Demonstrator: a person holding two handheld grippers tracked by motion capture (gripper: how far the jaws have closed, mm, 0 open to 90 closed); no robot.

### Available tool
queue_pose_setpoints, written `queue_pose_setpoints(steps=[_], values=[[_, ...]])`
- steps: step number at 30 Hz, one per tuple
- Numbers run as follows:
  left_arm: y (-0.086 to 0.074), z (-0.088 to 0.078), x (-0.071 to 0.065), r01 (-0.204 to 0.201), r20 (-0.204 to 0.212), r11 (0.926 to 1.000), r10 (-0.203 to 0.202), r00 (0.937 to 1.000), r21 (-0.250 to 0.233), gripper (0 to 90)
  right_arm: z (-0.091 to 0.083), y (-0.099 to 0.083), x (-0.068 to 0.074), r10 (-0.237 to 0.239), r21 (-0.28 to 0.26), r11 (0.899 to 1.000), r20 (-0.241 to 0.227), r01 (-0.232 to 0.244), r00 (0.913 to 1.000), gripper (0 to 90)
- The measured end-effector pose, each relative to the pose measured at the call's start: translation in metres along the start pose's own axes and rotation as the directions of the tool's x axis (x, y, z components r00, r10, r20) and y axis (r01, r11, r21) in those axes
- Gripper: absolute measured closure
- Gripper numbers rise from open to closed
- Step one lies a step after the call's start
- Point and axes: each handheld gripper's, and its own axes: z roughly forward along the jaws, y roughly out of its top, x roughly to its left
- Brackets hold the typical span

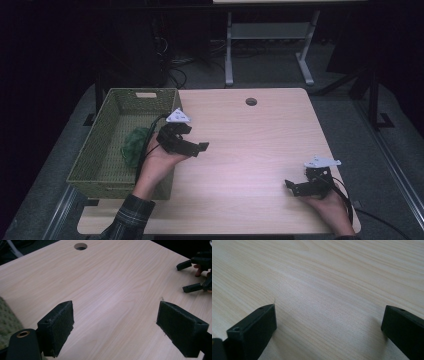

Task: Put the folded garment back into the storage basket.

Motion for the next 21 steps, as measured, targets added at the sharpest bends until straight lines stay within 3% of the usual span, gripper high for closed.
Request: queue_pose_setpoints(steps=[9,21], values=[[-0.006,0.027,-0.020,-0.012,0.036,0.9999,0.012,0.9993,-0.008,13.7,0.000,0.000,0.000,0.000,0.000,1.000,0.000,0.000,1.0000,0.0],[-0.018,0.059,-0.041,-0.048,0.043,0.9987,0.048,0.9979,0.014,13.7,0.000,0.000,0.000,0.003,0.001,1.000,-0.001,-0.003,1.0000,0.0]])
